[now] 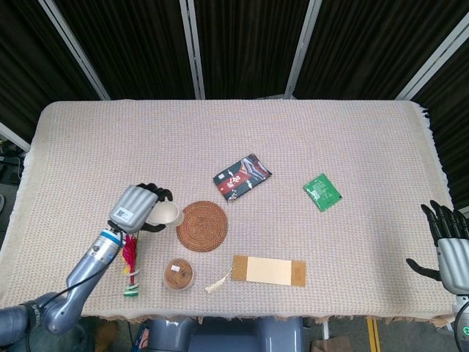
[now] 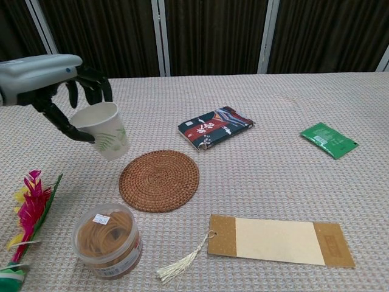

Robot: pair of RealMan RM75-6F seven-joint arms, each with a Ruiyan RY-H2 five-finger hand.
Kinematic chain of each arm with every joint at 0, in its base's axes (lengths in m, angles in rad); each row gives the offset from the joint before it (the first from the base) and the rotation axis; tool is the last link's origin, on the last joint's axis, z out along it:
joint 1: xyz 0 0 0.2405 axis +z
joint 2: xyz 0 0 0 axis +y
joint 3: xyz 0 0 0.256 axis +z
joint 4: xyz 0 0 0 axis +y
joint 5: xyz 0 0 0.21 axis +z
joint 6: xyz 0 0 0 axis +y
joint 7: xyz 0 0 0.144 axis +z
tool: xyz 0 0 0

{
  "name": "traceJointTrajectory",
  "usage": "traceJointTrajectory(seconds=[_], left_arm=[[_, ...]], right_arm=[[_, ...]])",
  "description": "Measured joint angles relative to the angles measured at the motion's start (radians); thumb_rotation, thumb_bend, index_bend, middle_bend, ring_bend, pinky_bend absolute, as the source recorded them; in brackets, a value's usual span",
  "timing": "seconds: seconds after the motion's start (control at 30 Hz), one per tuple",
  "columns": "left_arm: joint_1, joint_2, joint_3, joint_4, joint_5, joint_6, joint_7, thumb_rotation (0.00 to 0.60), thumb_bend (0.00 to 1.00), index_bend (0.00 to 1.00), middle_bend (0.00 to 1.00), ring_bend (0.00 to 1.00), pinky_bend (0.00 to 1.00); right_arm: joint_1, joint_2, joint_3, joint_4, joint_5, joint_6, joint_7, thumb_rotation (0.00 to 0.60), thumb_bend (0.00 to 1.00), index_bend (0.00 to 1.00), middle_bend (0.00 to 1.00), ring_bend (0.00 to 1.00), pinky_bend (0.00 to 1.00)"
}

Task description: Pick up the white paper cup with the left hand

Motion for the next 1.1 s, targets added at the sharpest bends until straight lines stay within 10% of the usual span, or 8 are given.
traceJointTrajectory(seconds=[0.43, 0.57, 0.67, 1.1], left_arm=[[-0.103, -0.241, -0.008, 0.107, -0.140, 0.001, 0.226, 0.600, 0.10, 0.37, 0.43, 0.34, 0.43], [-0.118, -0.268, -0.011, 0.134, -0.162, 0.001, 0.229, 0.600, 0.00, 0.15, 0.11, 0.13, 0.31], [-0.123, -0.267, -0.006, 0.126, -0.191, 0.000, 0.260, 0.600, 0.00, 0.01, 0.00, 0.00, 0.17], [-0.052, -0.062, -0.002, -0.136, -0.158, 0.179, 0.306, 0.600, 0.00, 0.00, 0.00, 0.00, 0.02]], right_arm=[[0.005, 0.008, 0.015, 0.024, 0.043, -0.024, 0.044, 0.600, 0.00, 0.00, 0.00, 0.00, 0.00], [0.005, 0.011, 0.018, 0.028, 0.049, -0.028, 0.051, 0.600, 0.00, 0.00, 0.00, 0.00, 0.00], [0.005, 0.010, 0.016, 0.027, 0.046, -0.027, 0.050, 0.600, 0.00, 0.00, 0.00, 0.00, 0.00], [-0.006, 0.021, 0.003, 0.005, 0.004, 0.003, 0.062, 0.600, 0.00, 0.00, 0.00, 0.00, 0.00]])
